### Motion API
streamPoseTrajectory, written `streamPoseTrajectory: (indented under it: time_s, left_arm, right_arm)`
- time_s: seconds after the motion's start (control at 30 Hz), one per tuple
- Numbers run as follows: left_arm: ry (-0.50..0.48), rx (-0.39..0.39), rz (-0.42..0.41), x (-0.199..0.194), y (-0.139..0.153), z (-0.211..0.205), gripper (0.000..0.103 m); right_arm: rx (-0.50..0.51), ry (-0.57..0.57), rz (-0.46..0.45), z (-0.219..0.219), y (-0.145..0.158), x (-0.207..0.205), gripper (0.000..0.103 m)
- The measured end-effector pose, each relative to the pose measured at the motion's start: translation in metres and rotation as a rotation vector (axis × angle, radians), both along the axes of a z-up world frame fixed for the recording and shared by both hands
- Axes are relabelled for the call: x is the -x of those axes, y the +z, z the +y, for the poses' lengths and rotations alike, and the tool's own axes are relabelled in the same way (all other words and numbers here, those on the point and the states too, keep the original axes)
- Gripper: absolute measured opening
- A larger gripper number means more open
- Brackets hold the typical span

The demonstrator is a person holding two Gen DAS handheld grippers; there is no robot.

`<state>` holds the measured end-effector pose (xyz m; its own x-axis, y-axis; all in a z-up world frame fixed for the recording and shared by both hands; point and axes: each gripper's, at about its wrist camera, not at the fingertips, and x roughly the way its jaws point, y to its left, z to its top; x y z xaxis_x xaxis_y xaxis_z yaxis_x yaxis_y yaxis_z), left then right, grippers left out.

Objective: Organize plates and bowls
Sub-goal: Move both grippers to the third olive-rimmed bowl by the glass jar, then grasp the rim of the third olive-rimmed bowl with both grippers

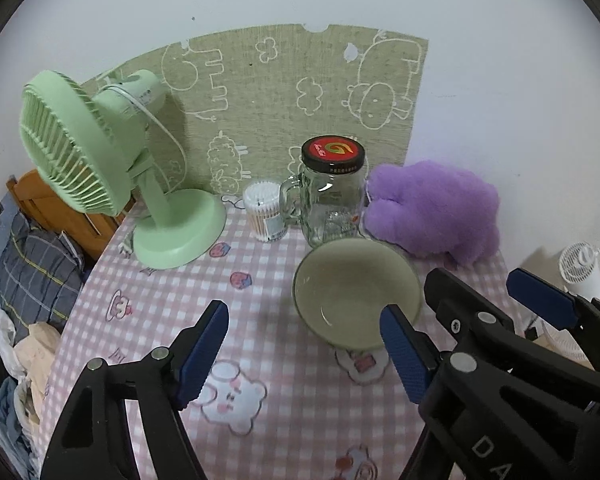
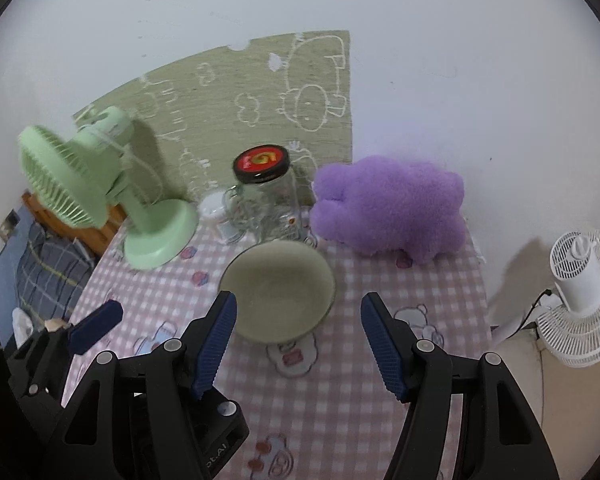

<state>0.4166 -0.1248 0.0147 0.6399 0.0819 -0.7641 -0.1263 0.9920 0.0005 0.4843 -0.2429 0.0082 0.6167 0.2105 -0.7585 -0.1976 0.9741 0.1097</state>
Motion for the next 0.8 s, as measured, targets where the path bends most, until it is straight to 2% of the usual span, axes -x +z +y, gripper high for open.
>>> streamPoseTrajectory:
  time_s: [0.23,0.37,0.47,0.67,0.8]
  left_arm:
    - [0.005,0.007,0.022,-0.035,-0.025,0.001,0.071]
    - [0.008,-0.018,0.035,-0.051,-0.042,-0.002,0.070]
    - [0.011,-0.022,0.060,-0.060,-0.057,-0.002,0.065]
    - [0.033,-0.054,0.077,-0.073,-0.080,0.000,0.056]
    - [0.029,-0.057,0.084,-0.080,-0.090,0.001,0.047]
  right_arm:
    - [-0.002,-0.014,0.016,0.002,-0.024,-0.038,0.068]
    - [-0.007,-0.036,0.028,0.000,-0.041,-0.056,0.068]
    - [-0.005,-0.047,0.049,-0.001,-0.058,-0.068,0.067]
    - [-0.004,-0.068,0.084,-0.002,-0.087,-0.083,0.059]
    - [-0.007,-0.084,0.102,-0.001,-0.100,-0.093,0.049]
